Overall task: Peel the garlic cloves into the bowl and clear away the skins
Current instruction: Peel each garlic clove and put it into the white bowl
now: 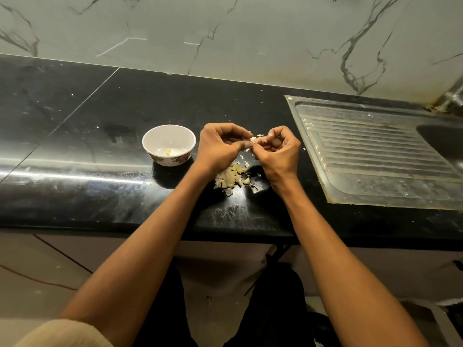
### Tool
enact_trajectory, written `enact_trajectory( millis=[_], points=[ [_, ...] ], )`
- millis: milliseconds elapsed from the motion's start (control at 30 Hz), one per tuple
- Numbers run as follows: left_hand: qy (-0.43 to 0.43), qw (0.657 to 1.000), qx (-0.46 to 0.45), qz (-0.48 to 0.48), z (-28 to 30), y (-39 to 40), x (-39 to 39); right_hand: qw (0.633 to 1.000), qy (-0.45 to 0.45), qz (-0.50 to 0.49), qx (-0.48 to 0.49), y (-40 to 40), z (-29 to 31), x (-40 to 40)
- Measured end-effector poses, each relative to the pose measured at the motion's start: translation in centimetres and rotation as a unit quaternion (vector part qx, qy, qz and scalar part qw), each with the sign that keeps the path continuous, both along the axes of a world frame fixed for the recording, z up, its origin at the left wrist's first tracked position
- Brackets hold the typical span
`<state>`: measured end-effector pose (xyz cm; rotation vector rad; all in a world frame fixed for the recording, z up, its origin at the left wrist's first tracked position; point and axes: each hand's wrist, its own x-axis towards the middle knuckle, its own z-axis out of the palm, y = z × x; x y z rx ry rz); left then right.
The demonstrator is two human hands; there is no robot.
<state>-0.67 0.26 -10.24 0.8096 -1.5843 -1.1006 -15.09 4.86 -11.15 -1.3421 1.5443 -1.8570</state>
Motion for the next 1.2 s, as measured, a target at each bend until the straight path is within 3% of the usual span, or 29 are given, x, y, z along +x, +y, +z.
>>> enact_trajectory(
  millis=[267,433,767,900,1067,1200],
  points=[
    [0.013,0.999,-0.015,0.033,-0.2,0.3,-0.1,0.999,0.034,-0.003,0.003,-0.1,-0.1,0.3],
    [-0.008,0.996,-0.07,0.059,-0.5,0.6,-0.1,1.0,0.027,-0.003,0.015,-0.1,-0.1,0.4],
    [0.01,0.992,-0.115,0.047,-0.3,0.8,-0.2,0.98,-0.162,0.111,0.017,0.6,0.8,0.6],
    [0.065,0.997,-0.029,0.022,-0.1,0.9,-0.3,0.974,-0.193,0.117,0.024,0.7,1.1,0.5],
    [0.06,0.998,0.023,0.005,-0.1,0.6,-0.2,0.987,-0.131,0.097,-0.004,0.8,0.9,0.1],
    [0.029,0.999,0.037,0.022,-0.2,0.4,-0.2,0.999,0.023,0.04,-0.021,0.9,0.4,0.3]
  ],
)
